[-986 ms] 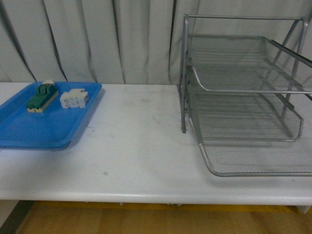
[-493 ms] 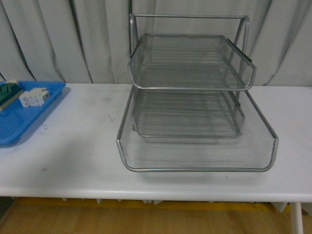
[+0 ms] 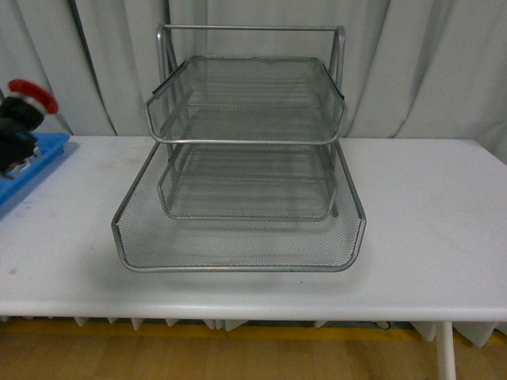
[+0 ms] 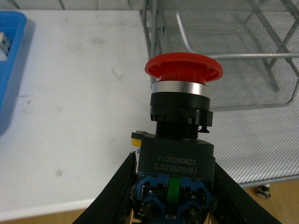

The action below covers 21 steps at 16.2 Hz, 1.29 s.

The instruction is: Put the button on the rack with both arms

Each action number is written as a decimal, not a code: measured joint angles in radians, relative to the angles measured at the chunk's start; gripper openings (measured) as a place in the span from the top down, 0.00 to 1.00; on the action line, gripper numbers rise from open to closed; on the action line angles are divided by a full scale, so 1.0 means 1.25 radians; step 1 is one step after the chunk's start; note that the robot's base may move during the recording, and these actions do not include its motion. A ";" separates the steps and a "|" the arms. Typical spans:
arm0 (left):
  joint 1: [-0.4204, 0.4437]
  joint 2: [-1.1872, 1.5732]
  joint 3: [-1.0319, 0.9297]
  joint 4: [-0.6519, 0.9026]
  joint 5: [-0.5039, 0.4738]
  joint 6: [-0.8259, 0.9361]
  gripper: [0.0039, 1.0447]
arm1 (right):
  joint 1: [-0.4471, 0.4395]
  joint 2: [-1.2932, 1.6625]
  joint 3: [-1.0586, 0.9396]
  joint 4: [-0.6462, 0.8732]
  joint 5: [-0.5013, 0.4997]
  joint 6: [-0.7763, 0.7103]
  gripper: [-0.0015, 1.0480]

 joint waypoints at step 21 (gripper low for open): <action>-0.335 0.587 0.523 -0.153 -0.129 -0.026 0.66 | 0.000 0.000 0.000 0.000 0.000 0.000 0.06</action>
